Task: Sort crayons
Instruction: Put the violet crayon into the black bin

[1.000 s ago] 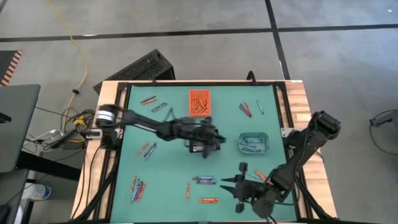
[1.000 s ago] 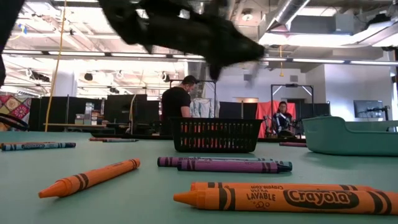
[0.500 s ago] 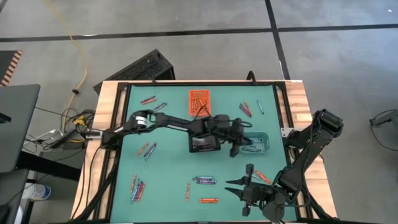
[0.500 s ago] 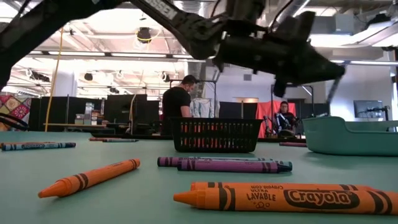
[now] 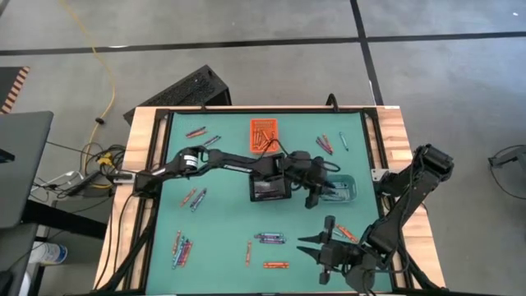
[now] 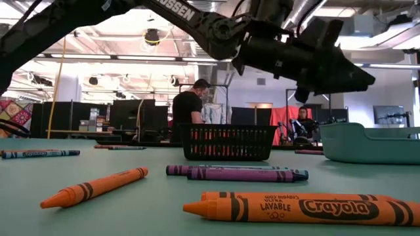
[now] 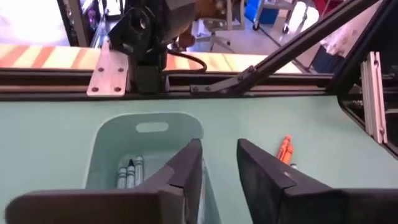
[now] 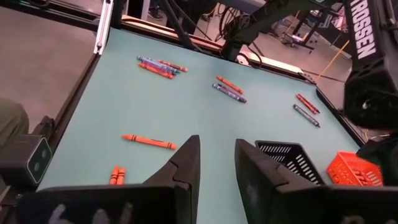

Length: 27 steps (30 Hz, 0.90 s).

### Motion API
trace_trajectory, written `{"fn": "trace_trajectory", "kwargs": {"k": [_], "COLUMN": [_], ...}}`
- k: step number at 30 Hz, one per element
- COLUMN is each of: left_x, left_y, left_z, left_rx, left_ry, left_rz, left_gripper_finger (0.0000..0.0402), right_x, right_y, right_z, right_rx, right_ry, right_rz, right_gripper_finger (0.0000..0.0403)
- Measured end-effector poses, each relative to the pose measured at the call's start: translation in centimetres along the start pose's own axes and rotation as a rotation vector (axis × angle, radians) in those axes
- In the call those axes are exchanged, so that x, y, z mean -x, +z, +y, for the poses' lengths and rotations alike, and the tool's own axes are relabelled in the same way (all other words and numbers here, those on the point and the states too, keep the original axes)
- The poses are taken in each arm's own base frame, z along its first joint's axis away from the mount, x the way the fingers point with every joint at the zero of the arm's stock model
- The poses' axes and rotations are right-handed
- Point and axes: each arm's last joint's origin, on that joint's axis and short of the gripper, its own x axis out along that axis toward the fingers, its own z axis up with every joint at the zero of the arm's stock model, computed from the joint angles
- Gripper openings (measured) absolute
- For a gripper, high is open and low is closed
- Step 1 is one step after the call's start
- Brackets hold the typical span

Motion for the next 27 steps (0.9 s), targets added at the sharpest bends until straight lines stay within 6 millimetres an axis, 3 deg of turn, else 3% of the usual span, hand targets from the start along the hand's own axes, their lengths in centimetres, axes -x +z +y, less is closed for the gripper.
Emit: {"fn": "trace_trajectory", "kwargs": {"k": [8, 14, 18, 22, 27], "left_x": [4.1, 10.5, 14.5, 18.7, 24.2], "left_y": [3.7, 7.8, 9.6, 10.2, 8.4], "left_z": [1.9, 2.1, 1.2, 0.1, -0.6], "left_rx": [0.039, -0.003, -0.075, -0.118, -0.109], "left_ry": [0.096, 0.298, 0.449, 0.606, 0.67], "left_rz": [0.204, 0.425, 0.583, 0.722, 0.778], "left_gripper_finger": [0.0125, 0.0125, 0.0125, 0.0126, 0.0126], "right_x": [0.5, 1.9, 2.0, 0.6, -2.8], "right_y": [0.8, 2.8, 4.2, 4.9, 4.7], "right_z": [-0.8, -3.1, -5.9, -9.4, -14.1], "right_rx": [-0.016, -0.063, -0.112, -0.152, -0.191], "right_ry": [-0.007, -0.027, -0.108, -0.205, -0.246], "right_rz": [-0.021, -0.073, -0.097, -0.073, 0.02], "right_gripper_finger": [0.0102, 0.0102, 0.0102, 0.0102, 0.0102]}}
